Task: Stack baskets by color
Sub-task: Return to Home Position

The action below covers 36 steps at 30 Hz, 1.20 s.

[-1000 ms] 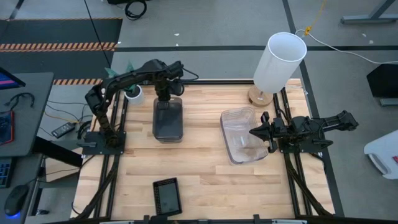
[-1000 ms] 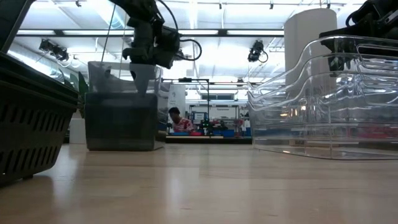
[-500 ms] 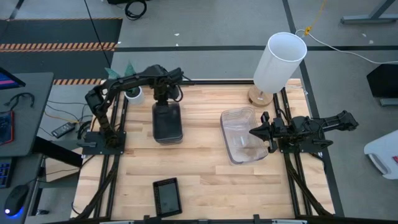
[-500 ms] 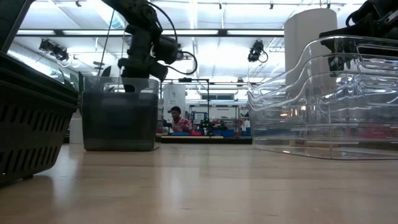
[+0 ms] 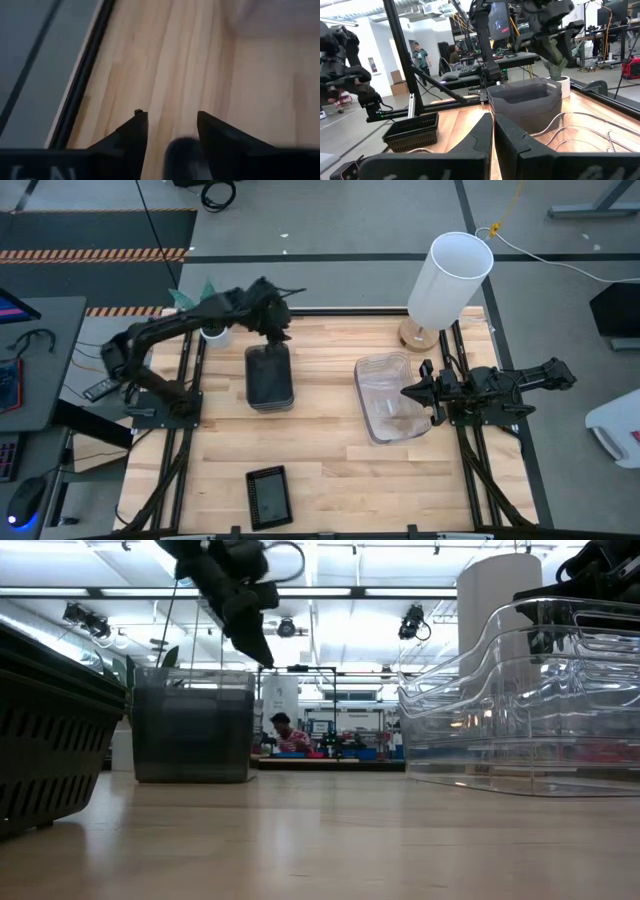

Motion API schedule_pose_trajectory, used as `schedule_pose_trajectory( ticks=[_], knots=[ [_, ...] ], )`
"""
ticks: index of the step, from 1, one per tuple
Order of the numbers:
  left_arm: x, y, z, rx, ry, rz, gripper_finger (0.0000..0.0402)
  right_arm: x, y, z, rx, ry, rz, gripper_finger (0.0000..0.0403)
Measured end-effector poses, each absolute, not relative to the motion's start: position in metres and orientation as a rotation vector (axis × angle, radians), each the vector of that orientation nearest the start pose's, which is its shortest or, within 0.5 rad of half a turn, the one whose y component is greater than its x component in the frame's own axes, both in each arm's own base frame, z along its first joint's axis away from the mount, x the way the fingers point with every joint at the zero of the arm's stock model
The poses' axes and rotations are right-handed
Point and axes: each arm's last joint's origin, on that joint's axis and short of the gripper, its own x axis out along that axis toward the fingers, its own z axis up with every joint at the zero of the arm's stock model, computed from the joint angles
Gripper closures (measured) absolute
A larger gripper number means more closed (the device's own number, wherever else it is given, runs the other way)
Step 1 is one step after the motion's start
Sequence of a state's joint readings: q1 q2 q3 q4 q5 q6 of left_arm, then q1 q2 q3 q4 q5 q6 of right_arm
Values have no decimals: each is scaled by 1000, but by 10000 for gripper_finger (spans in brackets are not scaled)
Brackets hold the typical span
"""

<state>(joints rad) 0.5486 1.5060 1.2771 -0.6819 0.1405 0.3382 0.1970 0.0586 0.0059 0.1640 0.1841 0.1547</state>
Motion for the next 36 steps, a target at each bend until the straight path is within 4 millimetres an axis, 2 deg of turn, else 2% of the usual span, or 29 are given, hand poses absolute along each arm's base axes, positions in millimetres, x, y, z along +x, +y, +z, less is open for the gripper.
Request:
schedule_pose_trajectory(
  ticks=[9,15,23,31,36],
  knots=[
    [250,114,270,-63,519,265,252,99,14,177,176,-108,21,380],
    [240,84,264,-67,300,235,267,99,14,177,175,-108,21,380],
    [223,53,250,-26,166,243,289,99,14,177,176,-108,21,380],
    [202,36,241,4,82,204,313,99,14,177,176,-108,21,380],
    [180,28,234,47,-9,172,337,99,14,177,176,-109,19,380]
  ],
)
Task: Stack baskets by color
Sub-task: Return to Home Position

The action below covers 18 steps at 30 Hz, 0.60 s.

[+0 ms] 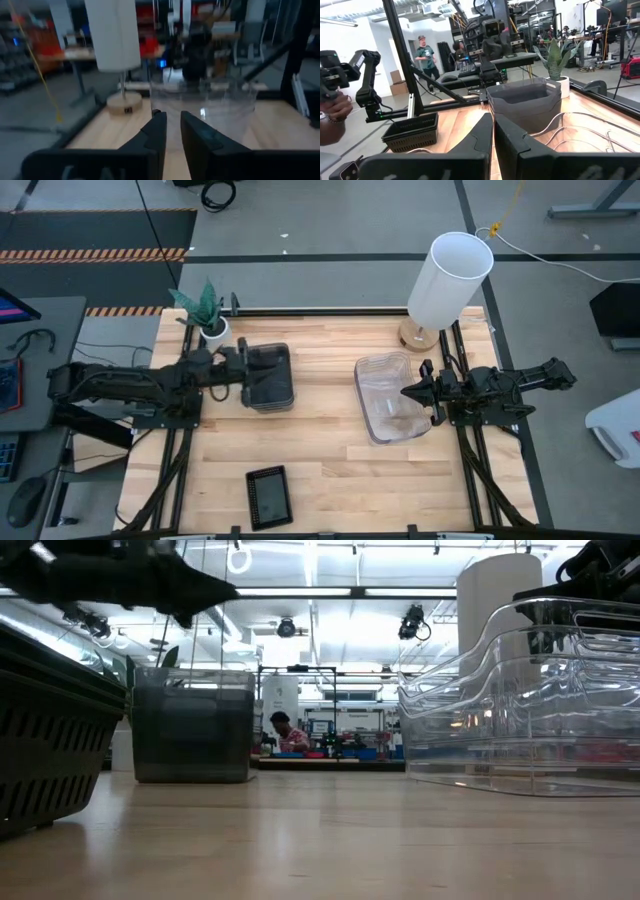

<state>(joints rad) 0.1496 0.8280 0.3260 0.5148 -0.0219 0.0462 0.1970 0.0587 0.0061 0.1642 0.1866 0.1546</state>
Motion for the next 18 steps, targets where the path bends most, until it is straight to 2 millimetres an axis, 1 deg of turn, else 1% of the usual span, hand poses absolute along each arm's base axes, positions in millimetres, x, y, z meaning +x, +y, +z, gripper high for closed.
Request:
schedule_pose_trajectory(
  ticks=[3,9,14,18],
  knots=[
    [162,24,229,66,-103,171,354,99,14,177,176,-108,19,380],
    [130,20,218,50,-212,174,392,99,14,177,176,-108,17,380],
    [112,17,212,28,-190,167,394,99,14,177,176,-109,16,380],
    [102,12,207,1,-157,68,393,99,14,177,176,-108,17,380]
  ],
)
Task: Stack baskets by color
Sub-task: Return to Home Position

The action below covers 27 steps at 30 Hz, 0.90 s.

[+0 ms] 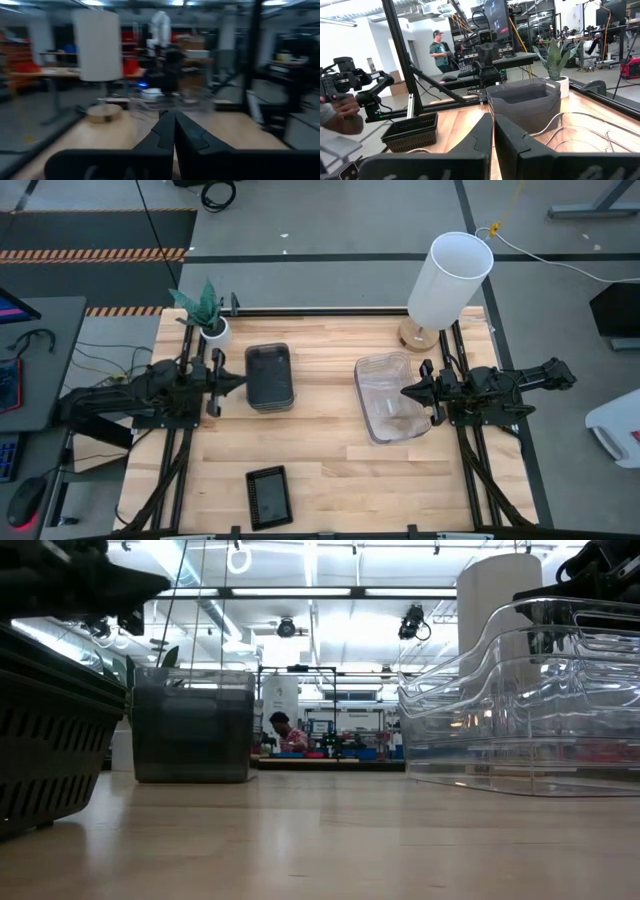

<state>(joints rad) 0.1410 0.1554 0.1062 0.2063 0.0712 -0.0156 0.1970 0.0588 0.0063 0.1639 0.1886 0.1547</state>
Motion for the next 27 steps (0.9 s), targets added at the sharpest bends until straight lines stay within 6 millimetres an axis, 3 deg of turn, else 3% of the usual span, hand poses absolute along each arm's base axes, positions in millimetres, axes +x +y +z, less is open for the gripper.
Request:
schedule_pose_trajectory(
  ticks=[8,13,19,27],
  knots=[
    [89,7,200,-35,-115,-49,396,99,14,177,176,-108,17,380],
    [96,8,172,-79,-47,-50,396,99,14,177,176,-109,17,380],
    [99,10,172,-301,-46,2,395,99,14,177,176,-109,17,380],
    [99,10,172,-323,-50,2,395,99,14,177,176,-110,17,380]
  ],
)
